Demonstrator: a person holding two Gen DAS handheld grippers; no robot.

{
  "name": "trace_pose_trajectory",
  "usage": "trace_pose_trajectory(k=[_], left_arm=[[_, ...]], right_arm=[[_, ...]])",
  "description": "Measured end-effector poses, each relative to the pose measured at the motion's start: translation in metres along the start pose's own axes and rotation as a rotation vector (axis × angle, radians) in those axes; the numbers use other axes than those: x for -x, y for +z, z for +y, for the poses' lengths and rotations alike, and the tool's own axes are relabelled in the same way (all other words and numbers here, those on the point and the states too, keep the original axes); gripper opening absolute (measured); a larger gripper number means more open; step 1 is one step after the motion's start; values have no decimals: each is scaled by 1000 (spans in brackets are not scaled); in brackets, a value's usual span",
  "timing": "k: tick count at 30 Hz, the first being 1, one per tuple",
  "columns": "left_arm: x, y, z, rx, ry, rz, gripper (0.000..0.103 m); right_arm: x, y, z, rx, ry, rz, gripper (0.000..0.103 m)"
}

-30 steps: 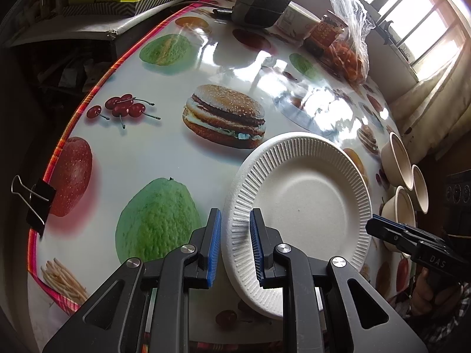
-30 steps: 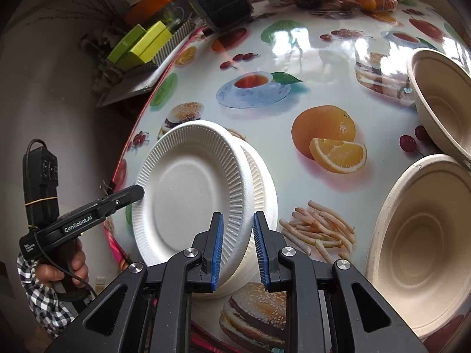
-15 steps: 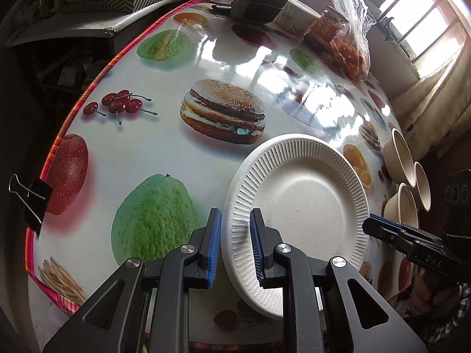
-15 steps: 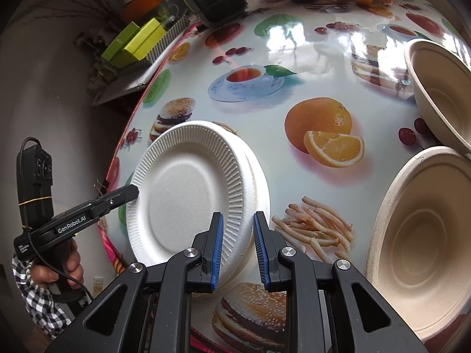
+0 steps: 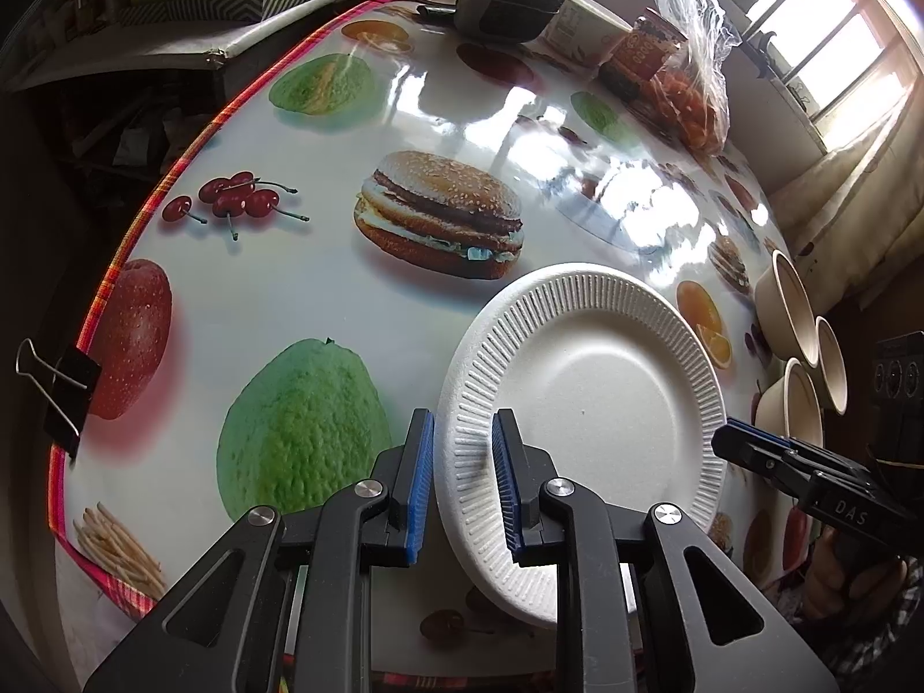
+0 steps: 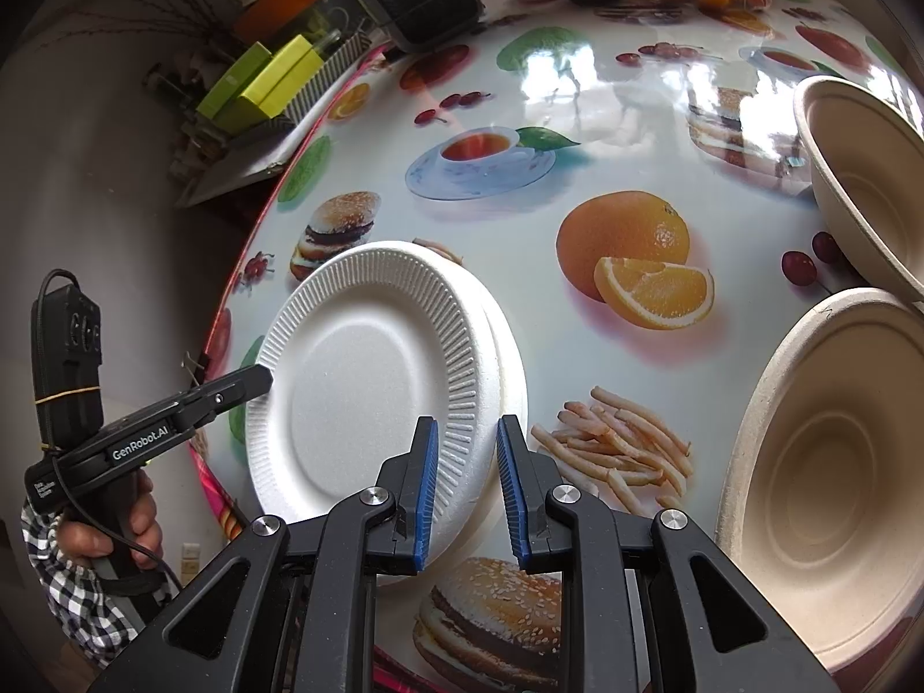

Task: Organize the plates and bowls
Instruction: 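Lower the white plate in the left tool while the right tool lowers its plate, then open the left tool to release its plate while the right tool opens too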

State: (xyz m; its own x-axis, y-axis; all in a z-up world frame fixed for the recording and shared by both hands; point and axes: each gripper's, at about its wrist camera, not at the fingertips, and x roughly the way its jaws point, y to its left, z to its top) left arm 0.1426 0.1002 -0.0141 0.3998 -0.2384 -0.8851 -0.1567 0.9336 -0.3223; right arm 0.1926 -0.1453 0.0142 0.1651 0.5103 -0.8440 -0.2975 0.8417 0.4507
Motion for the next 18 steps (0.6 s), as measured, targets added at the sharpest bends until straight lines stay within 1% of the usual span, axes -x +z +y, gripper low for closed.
trace_pose_trajectory(k=[7, 13, 15, 18], left_arm=[[0, -1, 0, -4, 2, 0, 22], [2, -1, -2, -12, 7, -7, 23], [2, 0, -1, -10, 13, -8, 29], [3, 0, 0, -10, 18, -12, 32]], right_arm=[[0, 0, 0, -4, -1, -5, 24], [2, -1, 0, -6, -2, -12, 31], [2, -1, 0, -6, -2, -15, 32], [3, -1, 0, -6, -3, -17, 32]])
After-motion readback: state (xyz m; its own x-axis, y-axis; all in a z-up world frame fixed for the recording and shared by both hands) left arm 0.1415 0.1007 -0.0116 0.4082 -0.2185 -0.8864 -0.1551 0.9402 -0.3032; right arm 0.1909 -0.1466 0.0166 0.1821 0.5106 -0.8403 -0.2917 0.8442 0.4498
